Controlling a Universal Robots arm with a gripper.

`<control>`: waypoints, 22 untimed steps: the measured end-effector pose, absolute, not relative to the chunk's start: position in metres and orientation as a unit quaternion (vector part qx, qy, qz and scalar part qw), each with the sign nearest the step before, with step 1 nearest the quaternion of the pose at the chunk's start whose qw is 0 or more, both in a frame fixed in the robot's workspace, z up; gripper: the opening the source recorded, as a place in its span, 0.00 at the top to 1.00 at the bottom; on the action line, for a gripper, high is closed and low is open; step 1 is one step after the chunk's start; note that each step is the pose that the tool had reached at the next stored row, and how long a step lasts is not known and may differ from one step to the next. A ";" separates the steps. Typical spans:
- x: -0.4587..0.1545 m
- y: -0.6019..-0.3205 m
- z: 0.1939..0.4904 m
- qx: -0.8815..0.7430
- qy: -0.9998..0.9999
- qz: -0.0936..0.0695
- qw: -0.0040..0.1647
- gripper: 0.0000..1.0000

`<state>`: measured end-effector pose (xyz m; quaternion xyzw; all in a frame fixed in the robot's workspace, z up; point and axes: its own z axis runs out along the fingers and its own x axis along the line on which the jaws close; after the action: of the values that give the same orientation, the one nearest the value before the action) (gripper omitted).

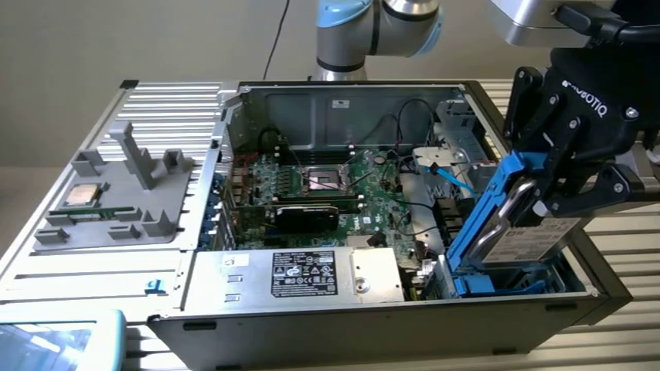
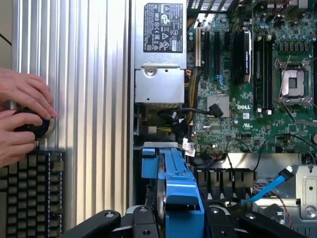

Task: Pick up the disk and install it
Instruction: 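Insert the disk into the insertion slot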

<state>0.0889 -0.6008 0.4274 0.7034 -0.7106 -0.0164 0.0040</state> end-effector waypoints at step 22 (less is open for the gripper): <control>0.092 -0.598 0.417 0.699 -0.715 -0.016 0.004 0.63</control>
<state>0.0919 -0.5982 0.4171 0.6987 -0.7152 -0.0165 0.0039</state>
